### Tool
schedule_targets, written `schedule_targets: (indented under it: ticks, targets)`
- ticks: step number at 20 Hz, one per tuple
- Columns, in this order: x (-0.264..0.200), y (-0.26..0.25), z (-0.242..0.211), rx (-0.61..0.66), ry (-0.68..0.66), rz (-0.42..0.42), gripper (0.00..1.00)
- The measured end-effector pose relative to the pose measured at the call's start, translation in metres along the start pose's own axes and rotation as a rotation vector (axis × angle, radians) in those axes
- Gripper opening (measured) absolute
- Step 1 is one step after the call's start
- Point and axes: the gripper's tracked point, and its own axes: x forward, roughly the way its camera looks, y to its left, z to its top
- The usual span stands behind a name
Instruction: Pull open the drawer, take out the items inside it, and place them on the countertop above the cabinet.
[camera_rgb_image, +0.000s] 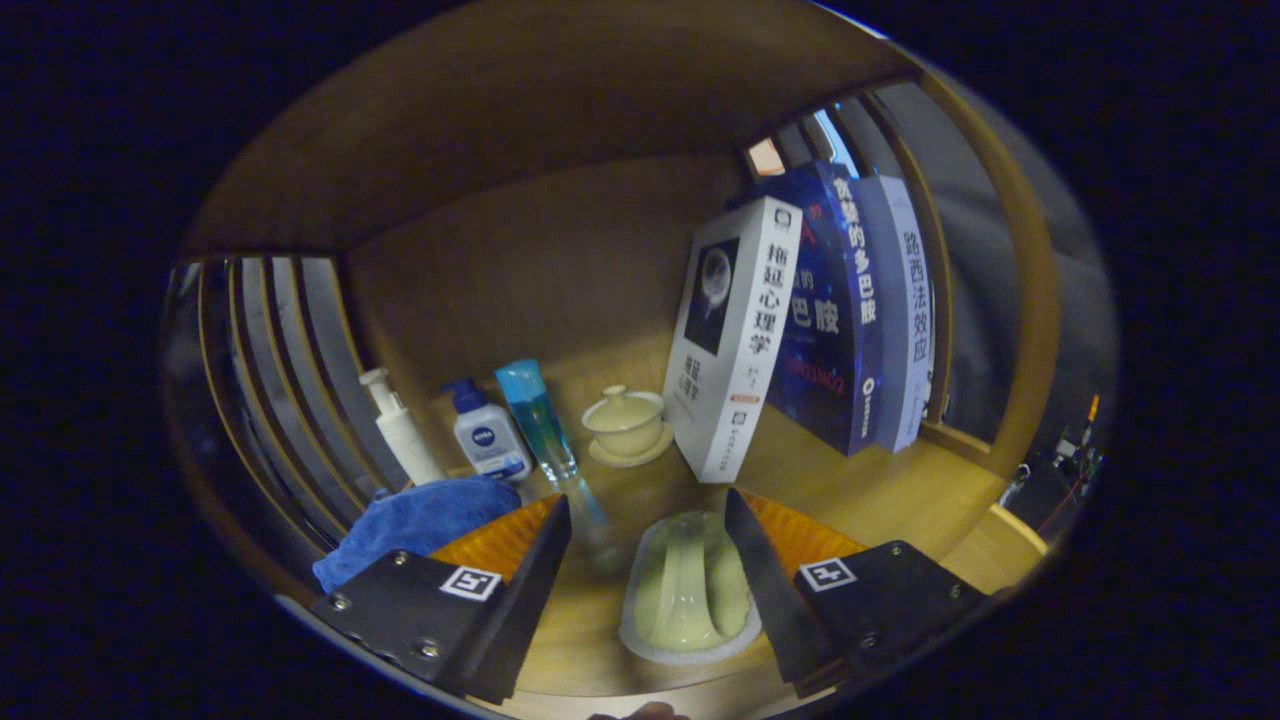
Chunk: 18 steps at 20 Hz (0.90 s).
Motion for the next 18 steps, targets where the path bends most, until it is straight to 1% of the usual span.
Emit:
schedule_targets:
  ticks: [4,7,10,13,18]
  targets:
    - [-0.031,0.0,0.03,-0.064,-0.088,0.008,0.97]
    - [-0.064,0.01,0.052,-0.098,-0.179,0.054,0.97]
    - [-0.105,0.01,0.066,-0.127,-0.256,0.047,0.97]
    - [-0.147,0.002,0.064,-0.185,-0.31,0.008,0.97]
    - [-0.222,0.0,0.049,-0.221,-0.399,0.021,0.97]
